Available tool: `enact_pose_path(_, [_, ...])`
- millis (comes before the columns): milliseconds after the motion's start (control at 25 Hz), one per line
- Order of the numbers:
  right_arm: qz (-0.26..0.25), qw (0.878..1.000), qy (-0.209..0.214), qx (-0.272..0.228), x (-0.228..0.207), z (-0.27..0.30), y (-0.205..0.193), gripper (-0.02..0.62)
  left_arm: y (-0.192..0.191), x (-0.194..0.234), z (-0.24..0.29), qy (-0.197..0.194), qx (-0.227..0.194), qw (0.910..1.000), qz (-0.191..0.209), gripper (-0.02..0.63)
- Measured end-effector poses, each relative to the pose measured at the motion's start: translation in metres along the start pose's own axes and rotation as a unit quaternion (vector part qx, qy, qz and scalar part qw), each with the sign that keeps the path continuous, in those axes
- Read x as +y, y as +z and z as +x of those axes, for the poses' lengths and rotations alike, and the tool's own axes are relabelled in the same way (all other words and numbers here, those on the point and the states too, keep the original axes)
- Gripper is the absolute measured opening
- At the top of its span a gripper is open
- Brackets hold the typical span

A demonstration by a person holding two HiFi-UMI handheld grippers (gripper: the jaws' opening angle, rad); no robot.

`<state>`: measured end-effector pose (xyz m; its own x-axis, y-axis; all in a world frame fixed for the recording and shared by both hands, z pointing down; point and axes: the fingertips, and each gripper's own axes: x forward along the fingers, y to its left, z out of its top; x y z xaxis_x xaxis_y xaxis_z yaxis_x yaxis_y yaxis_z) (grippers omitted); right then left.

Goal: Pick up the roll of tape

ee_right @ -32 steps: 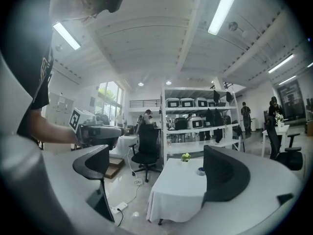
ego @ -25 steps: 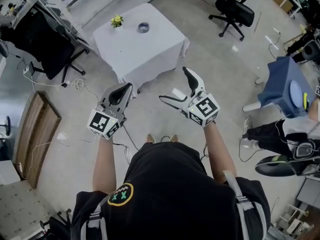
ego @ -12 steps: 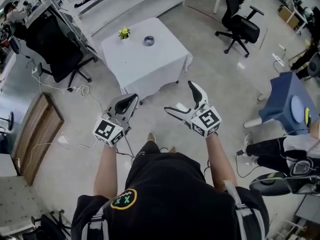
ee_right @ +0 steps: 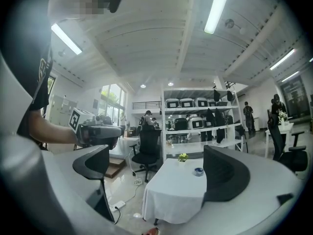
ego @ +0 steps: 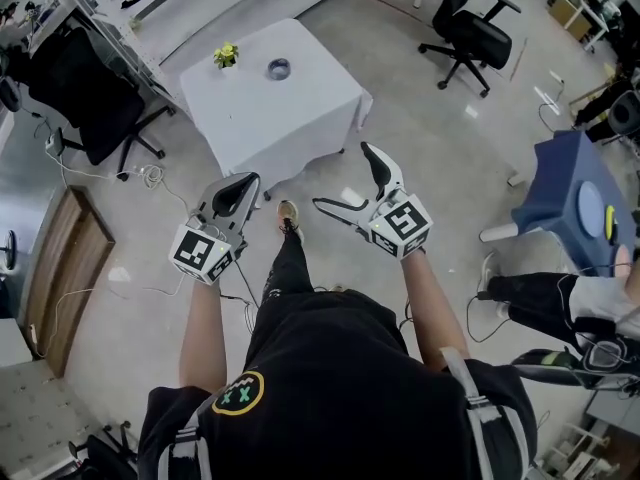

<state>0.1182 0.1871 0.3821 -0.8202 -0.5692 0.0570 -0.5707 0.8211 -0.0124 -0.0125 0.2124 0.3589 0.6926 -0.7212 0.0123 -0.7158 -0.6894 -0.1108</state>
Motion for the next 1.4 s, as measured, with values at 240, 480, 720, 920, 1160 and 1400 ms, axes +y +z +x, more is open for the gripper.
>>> enact_pose_path(240, [0.000,1.000,-0.006,0.011,-0.049,0.054,-0.017,0.598,-0.025,0.058,0.042,-0.007,-0.002,0.9999,-0.007,0.018])
enact_pose_path(480, [-0.005,1.000,-0.002,0.013,-0.096,0.128,-0.008,0.598,-0.032,0.136,0.084,-0.005,-0.005,1.0000,-0.006,0.018])
enact_pose_path(720, [-0.007,1.000,-0.006,0.028,-0.140,0.194,-0.003,0.598,-0.045,0.202,0.123,-0.022,0.005,0.9997,-0.007,0.018])
enact_pose_path(920, [-0.007,0.999,-0.013,0.034,-0.177,0.247,0.003,0.598,-0.050,0.262,0.150,-0.023,0.002,0.9995,-0.021,0.018])
enact_pose_path(1160, [-0.004,0.999,-0.018,0.043,-0.214,0.304,0.004,0.598,-0.058,0.326,0.180,-0.025,-0.001,0.9992,-0.029,0.018])
enact_pose_path(1400, [0.002,0.998,-0.020,0.053,-0.242,0.347,-0.002,0.598,-0.073,0.366,0.204,-0.041,0.011,0.9989,-0.023,0.018])
